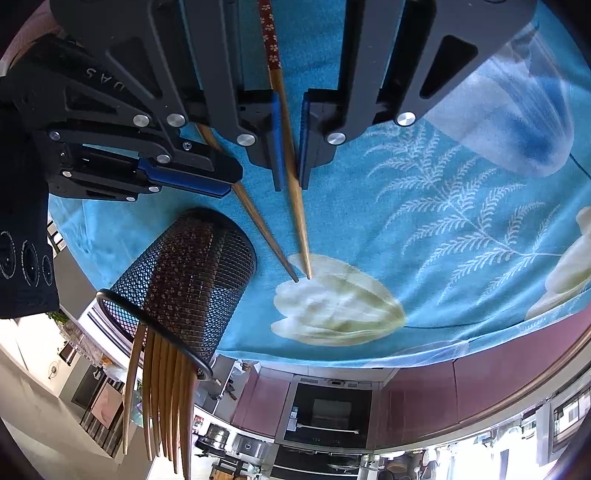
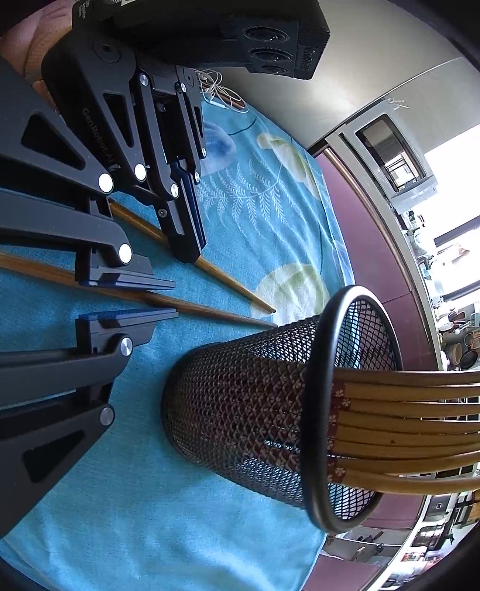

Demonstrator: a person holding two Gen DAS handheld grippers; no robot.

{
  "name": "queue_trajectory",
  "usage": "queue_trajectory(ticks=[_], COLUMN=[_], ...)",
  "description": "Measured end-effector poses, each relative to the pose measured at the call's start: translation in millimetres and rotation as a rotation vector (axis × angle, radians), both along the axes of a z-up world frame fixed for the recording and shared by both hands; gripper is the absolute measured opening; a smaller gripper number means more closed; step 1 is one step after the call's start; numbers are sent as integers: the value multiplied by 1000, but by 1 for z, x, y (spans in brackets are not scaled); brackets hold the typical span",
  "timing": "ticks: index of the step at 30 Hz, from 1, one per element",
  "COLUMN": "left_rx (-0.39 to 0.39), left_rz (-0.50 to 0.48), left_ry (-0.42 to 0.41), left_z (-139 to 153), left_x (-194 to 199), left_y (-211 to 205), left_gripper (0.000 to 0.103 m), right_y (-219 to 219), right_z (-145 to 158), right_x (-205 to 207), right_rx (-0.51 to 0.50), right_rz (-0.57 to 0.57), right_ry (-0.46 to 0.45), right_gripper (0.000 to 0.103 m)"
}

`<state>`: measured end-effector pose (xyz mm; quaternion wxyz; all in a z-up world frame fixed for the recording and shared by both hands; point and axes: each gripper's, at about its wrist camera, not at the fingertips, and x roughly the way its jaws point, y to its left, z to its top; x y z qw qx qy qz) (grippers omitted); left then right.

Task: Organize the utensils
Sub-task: 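Lower the right gripper onto one of the last two chopsticks and close, then lift the grasped chopstick upright with the right gripper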

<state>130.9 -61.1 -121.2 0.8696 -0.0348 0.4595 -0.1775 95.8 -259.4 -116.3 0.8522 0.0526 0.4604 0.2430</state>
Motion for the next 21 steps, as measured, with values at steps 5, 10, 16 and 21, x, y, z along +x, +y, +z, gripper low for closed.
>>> queue_trajectory(ticks=[5, 10, 16, 21], left_rx=[-10, -24, -45, -61], left_rz=[6, 8, 14, 19], left_ry=[-5, -12, -26, -33], left_z=[3, 8, 16, 20], left_x=[-2, -5, -13, -19], left_y=[4, 10, 18, 23], left_gripper=[8, 8, 7, 5], right_y=[-2, -4, -7, -10], right_z=[1, 1, 5, 10], right_x=[-2, -6, -10, -13], right_rx=[15, 29, 42, 64], right_rz=[4, 10, 13, 25], right_ry=[5, 3, -5, -12], right_gripper=[7, 6, 6, 6])
